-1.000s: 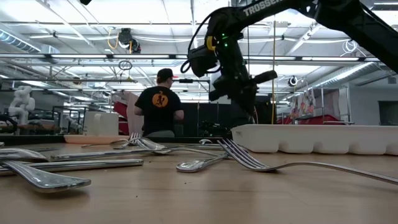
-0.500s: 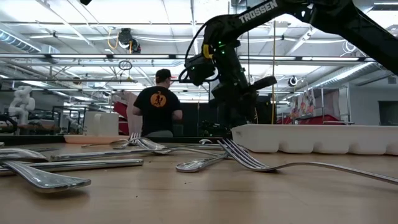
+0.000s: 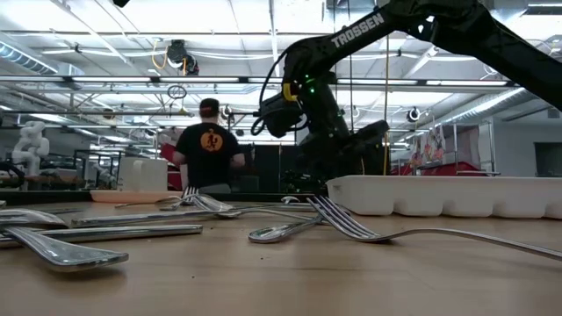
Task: Sort silverware
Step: Put the silver fork into the white silverware tray, then put the silver knife into the white silverware tray
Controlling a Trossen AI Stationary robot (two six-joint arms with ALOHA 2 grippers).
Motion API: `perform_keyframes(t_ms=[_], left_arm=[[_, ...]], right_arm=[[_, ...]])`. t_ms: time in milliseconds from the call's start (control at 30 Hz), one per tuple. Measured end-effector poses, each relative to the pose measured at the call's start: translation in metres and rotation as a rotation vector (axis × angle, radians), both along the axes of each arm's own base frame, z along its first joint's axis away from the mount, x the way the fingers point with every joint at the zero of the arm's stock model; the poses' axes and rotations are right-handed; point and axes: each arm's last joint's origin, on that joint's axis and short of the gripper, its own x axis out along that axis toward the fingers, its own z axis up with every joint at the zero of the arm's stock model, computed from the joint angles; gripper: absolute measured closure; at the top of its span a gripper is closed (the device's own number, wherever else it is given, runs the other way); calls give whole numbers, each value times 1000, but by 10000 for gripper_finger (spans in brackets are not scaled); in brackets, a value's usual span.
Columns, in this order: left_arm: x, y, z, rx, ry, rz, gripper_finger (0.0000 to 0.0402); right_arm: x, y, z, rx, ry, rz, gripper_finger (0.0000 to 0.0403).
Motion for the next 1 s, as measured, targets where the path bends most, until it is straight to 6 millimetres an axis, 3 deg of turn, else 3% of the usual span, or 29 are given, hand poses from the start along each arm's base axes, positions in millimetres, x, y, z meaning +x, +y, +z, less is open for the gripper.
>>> perform_keyframes(t_ms=[133,367,667,833,1000], left_arm=[[0,0,0,0,0,0,355],[0,0,0,1,0,-1,355],[0,0,0,17,2,-8,355],[0,0,0,25,2,-11,355],[0,0,0,26,3,-11,355]], right_arm=[[0,-1,0,-29,-12,-67,388],[0,-2,-1,-52,-12,-96,322],[-1,-6,2,-216,1,-137,260],[-3,-10,19,-326,-46,-227,253],[-6,-9,55,-371,-148,-374,252]])
